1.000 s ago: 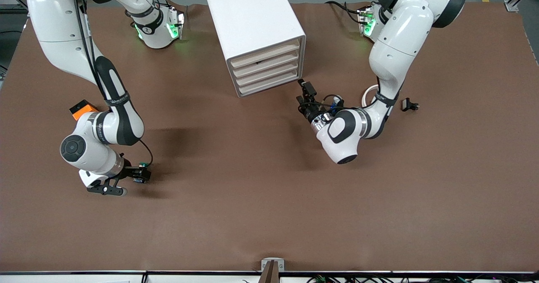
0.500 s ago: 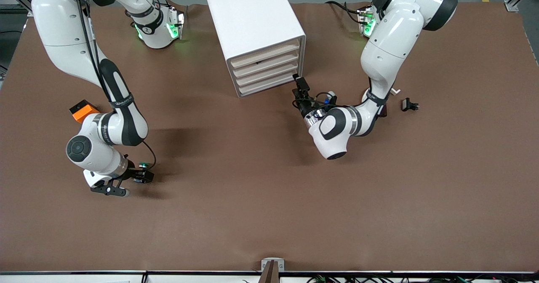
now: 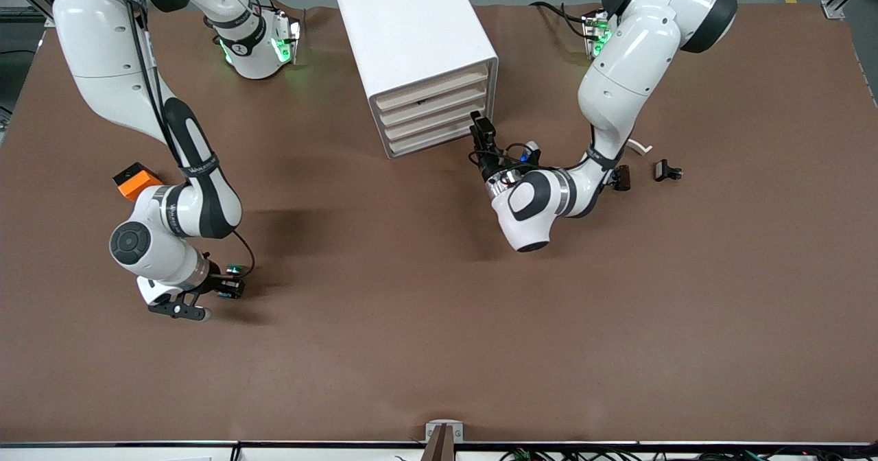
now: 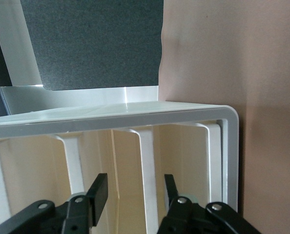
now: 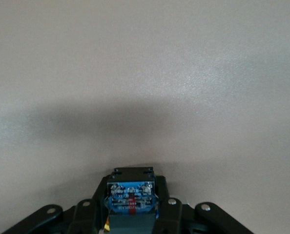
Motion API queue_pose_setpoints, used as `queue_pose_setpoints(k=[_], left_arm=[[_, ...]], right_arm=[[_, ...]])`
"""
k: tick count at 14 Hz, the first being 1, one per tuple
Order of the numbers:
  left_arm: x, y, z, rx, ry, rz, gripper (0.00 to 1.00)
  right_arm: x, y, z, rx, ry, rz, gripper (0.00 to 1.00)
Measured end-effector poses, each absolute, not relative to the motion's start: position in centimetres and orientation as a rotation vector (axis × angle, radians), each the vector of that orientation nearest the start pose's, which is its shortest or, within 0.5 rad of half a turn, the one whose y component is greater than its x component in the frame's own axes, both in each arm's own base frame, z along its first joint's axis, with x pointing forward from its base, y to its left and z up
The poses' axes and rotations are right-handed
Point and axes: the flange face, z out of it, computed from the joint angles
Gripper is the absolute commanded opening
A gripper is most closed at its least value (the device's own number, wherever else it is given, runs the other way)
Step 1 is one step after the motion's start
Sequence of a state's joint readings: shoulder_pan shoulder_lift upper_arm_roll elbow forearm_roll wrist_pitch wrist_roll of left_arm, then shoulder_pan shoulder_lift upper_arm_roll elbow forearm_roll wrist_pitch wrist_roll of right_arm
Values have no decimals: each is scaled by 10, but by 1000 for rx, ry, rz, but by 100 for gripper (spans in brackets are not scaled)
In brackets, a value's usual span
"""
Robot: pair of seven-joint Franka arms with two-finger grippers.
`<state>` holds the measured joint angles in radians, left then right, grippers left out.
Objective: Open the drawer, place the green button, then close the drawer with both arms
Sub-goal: 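Pull the drawer open with the left gripper while the right gripper lifts the button, then carry the green button with the right gripper toward the open drawer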
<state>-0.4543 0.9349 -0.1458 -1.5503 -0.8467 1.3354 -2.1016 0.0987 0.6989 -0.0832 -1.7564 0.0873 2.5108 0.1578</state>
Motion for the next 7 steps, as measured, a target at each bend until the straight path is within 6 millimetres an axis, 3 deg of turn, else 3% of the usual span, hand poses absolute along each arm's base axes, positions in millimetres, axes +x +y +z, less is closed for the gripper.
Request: queue_pose_setpoints(k=[7], left_arm=[[406,-417,105,-1159,-1477,1351,53]], right_arm=[[675,23,190,-3103,414,-40,0]])
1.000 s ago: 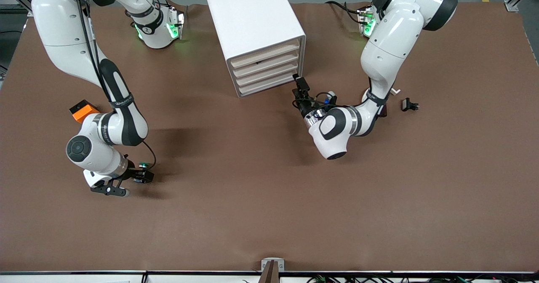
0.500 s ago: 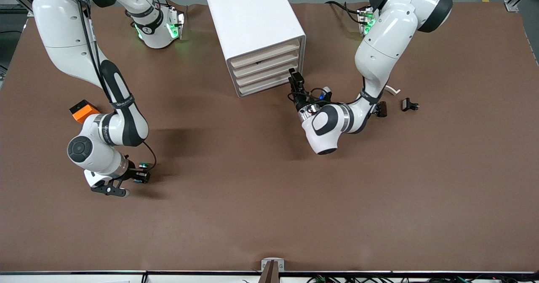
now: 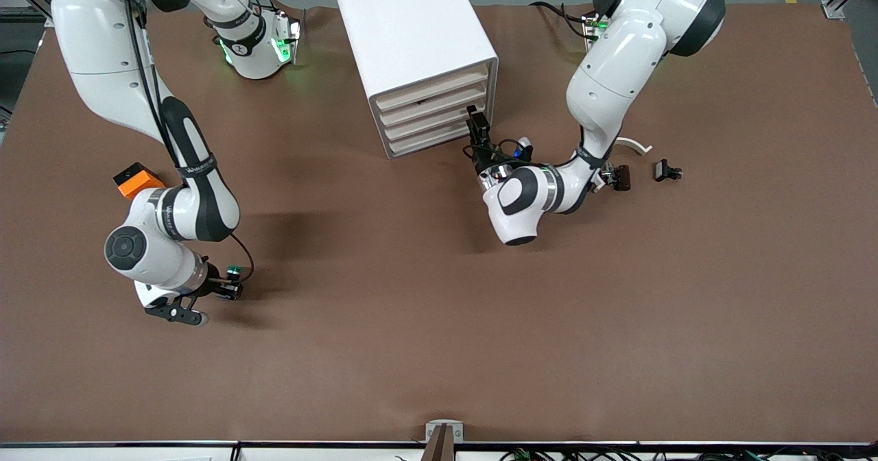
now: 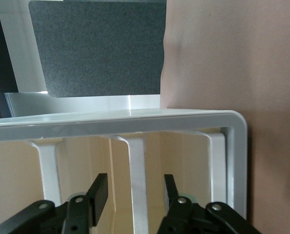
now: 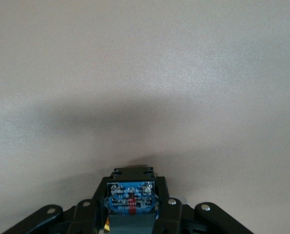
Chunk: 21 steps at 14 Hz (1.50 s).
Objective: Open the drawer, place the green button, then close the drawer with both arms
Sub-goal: 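Carry the green button with the right gripper toward the open drawer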
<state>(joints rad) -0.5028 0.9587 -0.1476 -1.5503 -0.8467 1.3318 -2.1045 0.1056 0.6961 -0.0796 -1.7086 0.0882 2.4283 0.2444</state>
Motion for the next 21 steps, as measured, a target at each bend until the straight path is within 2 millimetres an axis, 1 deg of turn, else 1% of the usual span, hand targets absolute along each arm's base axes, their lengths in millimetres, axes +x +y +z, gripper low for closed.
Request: queue_pose_setpoints(k=[1,3,4,5,6,7,9,12,16,18,21], left_arm=[[401,-423,105,-1164,-1464,1342,53],[390,-431,104,-1171,-1442,1324,53],[385,-435,102,-1171,-1434,1316,51],[381,-437,100,-1171,-1427,1310,37],[378,-438,98,-1170,-1422,1306,20],[376,-439,97,-1169,-1419,1304,12],[376,-439,96,-1169,-1419,1304,7],[378,-437,96,-1163,-1426,1301,7],[382,-434,96,-1160,-1433,1303,10],[390,-429,97,-1156,-1447,1313,10],[410,-413,98,-1138,-1483,1341,11]], right_arm=[[675,31,193,-3096,453,-22,0],[673,54,199,-3083,528,-3,0],[673,66,203,-3076,562,0,0],[672,78,206,-3069,597,2,0],[671,90,209,-3061,630,-1,0],[670,100,213,-3052,662,-7,0],[668,117,222,-3034,724,-13,0],[662,147,238,-3010,815,4,0],[646,204,270,-2981,926,39,0],[636,234,288,-2972,960,51,0],[624,276,315,-2951,1018,57,0]])
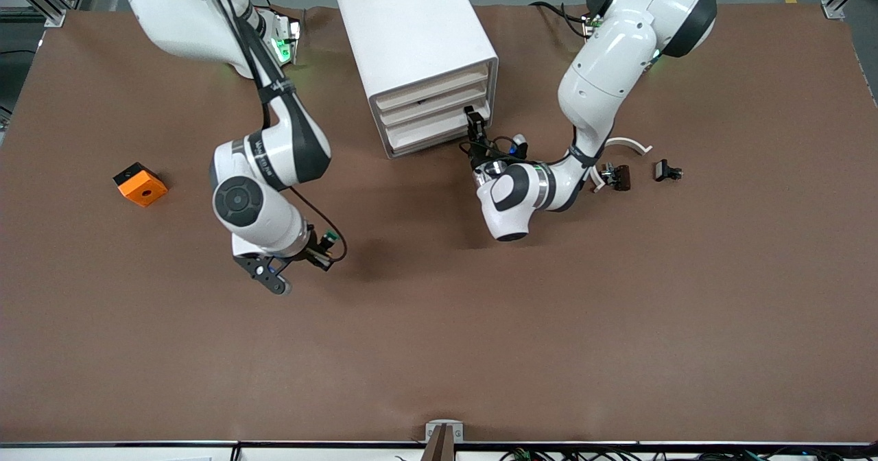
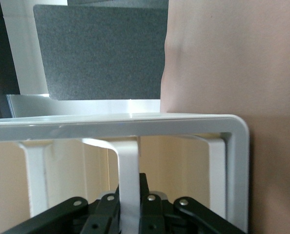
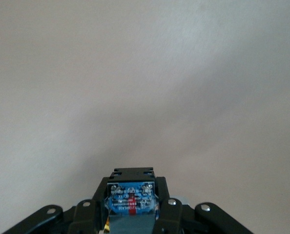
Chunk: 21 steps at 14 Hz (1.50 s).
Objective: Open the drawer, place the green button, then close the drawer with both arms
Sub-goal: 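Carry the green button with the right gripper toward the open drawer, then lower the button into the drawer and open the right gripper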
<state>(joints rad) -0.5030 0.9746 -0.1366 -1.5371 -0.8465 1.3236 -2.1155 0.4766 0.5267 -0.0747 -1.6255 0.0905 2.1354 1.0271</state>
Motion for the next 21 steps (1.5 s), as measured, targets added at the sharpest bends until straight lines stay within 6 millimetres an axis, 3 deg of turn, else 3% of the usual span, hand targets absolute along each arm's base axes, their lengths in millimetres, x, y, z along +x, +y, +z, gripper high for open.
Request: queue_pose_setpoints(k=[6,10,15,19,20,21], left_arm=[[459,-389,108,-1144,-1586,1398,17],[489,-373,109,-1124,-1660,1458,18],[518,-352,117,-1074,-1725,1558,19],[527,-349,121,-1078,-1748,1575,21],[527,-349,121,-1078,-1748,1575,28],[527,-349,121,-1078,-1748,1575,51]], right_arm=[[582,359,342,-2902,1170,71,0],[543,404,342,-2879,1276,88,0],[492,423,326,-2845,1360,86,0],[451,451,322,-2839,1381,49,0],[446,456,321,-2845,1378,42,0],[441,461,320,-2850,1371,39,0]])
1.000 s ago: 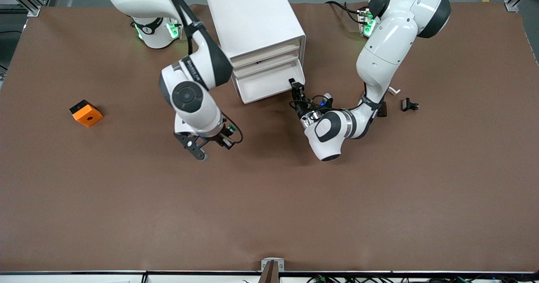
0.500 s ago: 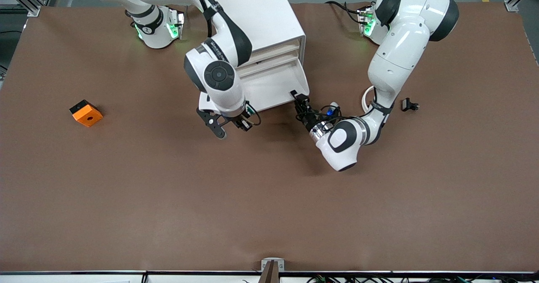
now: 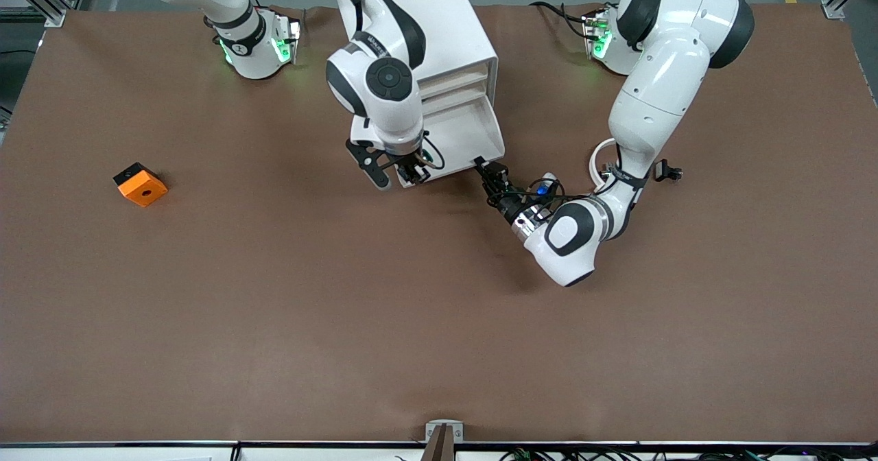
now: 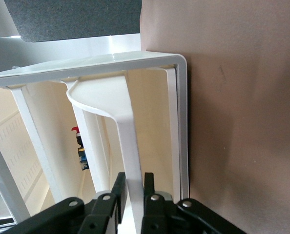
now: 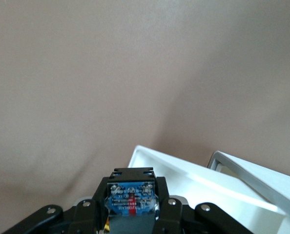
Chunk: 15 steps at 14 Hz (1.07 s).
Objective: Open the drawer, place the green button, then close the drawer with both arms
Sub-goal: 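Lower the button into the drawer and open the right gripper, then withdraw the right gripper from the drawer while the left gripper moves to its front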
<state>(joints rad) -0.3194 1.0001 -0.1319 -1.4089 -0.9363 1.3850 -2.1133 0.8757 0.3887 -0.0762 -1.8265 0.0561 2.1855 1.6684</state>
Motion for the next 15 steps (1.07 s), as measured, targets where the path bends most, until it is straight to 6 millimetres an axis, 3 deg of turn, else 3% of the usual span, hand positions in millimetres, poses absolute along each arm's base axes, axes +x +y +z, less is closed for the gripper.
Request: queue_pose_setpoints(k=[1,2,8,12,15], left_arm=[[527,-349,121,-1078,-1748,1576,83],[528,-350,122,-1077,-1749,1582,97],[539,-346,126,-1086,-1784,1587,100],[567,-326,126,-1162,-1908,1574,100],[595,-308,139,-1368,-1966,1563,100]], right_arm=[[436,465,321,-2853,1366,35,0],[432,469,321,-2856,1356,31,0],[415,484,314,-2893,1303,23,0],[410,490,298,-2911,1282,11,0],[412,493,285,-2900,1275,1,0]])
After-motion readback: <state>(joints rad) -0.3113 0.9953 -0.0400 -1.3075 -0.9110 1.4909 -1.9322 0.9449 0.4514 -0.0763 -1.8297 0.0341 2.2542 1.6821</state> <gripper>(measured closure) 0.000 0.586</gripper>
